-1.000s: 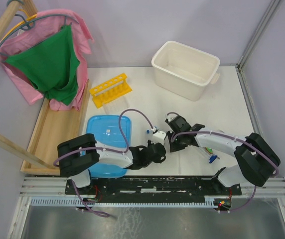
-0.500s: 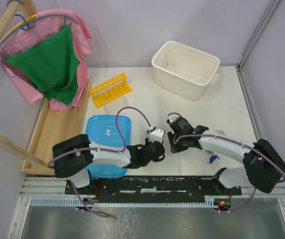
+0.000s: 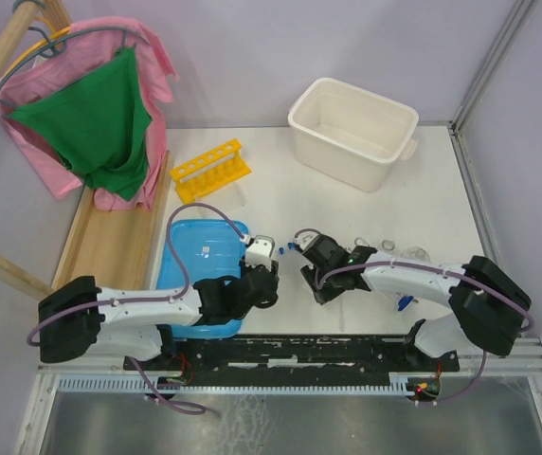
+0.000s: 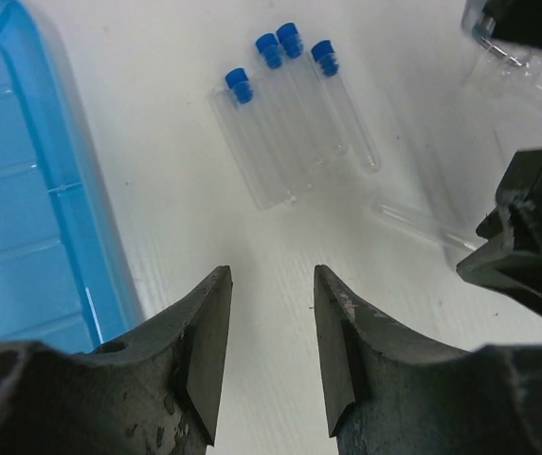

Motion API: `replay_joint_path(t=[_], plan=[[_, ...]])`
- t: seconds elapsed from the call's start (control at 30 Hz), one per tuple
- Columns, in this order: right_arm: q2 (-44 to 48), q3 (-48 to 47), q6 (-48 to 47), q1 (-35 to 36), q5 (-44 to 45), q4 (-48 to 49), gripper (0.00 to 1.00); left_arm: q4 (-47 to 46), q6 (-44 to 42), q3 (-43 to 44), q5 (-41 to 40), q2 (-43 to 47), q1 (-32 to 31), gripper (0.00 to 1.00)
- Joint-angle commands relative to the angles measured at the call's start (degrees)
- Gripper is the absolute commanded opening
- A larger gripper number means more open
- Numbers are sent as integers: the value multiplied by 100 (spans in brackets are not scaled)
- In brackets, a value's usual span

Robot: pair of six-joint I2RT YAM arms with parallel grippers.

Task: Organize the chemistry lab equipment
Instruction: Pick up the test tube at the center of the board.

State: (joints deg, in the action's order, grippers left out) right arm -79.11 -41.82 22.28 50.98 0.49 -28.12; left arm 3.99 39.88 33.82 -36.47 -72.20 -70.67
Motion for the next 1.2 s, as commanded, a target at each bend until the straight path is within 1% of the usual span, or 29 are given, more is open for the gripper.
replay_joint_path(t=[0.0,0.27,0.33,0.4,0.5,0.57,0.63,0.7,0.93,0.97,1.03,1.1,1.17], plan=[[-525,-398,-164,367,422,168,41,142,405,-314,-169,578,131,48],[-1014,-624,-254,402,638,203,39,517,457,-403,-228,966,176,48],[-1092,-673,-263,401,662,162,37,539,483,-455,-250,1040,185,48],[-1180,-720,-241,412,679,104,32,575,522,-508,-256,1123,179,48],[-1178,-714,-178,420,676,75,22,621,581,-551,-254,1238,184,48],[-1094,-669,-152,444,695,123,16,658,591,-556,-244,1296,186,49],[-917,-589,-131,485,749,216,13,681,555,-517,-206,1358,187,53],[-635,-447,-137,529,759,405,11,660,488,-449,-127,1411,186,54],[928,226,-299,850,718,1349,11,414,330,-194,312,1770,188,55],[1164,314,-337,942,764,1478,11,330,340,-171,323,1832,182,55],[1570,493,-412,1104,803,1766,12,84,377,-154,619,1955,185,55],[1863,637,-470,1238,828,2048,13,-241,449,-163,833,2051,188,55],[1963,715,-523,1381,870,2232,13,-555,502,-158,1034,2095,186,56]])
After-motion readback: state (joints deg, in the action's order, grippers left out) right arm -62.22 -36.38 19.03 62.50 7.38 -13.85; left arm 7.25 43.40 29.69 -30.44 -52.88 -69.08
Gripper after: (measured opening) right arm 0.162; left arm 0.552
